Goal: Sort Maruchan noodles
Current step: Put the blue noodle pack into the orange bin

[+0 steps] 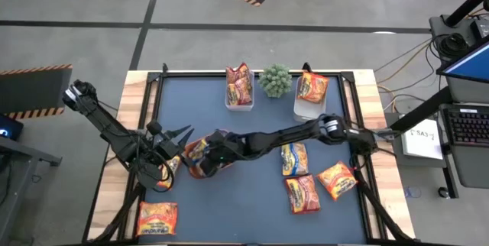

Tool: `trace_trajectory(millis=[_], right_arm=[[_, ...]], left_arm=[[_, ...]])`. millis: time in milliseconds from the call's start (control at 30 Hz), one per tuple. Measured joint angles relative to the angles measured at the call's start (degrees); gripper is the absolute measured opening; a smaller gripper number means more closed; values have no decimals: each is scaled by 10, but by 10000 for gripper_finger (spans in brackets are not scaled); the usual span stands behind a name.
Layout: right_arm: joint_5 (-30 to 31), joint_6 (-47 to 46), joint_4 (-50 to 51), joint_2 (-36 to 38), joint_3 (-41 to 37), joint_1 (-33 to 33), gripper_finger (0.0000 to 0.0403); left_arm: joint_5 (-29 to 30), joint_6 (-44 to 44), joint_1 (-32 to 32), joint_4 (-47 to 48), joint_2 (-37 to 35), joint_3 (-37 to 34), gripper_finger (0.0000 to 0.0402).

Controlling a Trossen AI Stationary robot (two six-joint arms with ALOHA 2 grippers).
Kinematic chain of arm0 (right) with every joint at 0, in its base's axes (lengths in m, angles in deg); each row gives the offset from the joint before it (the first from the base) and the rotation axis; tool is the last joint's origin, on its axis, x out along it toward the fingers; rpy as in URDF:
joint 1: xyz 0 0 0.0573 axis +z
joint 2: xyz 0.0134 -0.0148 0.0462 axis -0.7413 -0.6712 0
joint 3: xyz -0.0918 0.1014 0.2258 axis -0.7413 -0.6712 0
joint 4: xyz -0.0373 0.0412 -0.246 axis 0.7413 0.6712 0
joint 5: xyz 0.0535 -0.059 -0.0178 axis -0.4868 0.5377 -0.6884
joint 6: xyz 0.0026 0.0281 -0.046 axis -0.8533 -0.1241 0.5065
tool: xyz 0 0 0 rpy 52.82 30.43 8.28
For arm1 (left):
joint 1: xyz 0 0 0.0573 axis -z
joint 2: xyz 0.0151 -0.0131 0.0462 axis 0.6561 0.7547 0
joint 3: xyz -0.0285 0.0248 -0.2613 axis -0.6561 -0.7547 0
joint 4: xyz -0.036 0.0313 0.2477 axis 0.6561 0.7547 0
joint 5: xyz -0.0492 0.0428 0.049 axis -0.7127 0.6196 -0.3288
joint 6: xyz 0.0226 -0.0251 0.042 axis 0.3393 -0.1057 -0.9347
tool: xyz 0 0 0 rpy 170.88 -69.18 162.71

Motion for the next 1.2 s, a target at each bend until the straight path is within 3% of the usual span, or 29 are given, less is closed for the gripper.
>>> trace_trajectory(millis=[200,533,667,900,1200], right_arm=[[3,3,87,-44,91,0,88],[5,16,118,-43,105,0,197],[5,21,119,-33,105,0,215],[5,41,119,-16,106,-1,189],[21,50,117,-19,99,-1,87]], left_arm=[[0,0,0,1,0,0,47],[-1,1,0,1,0,0,47],[-1,1,0,1,0,0,47],[-1,0,0,1,0,0,47],[-1,0,0,1,0,0,47]])
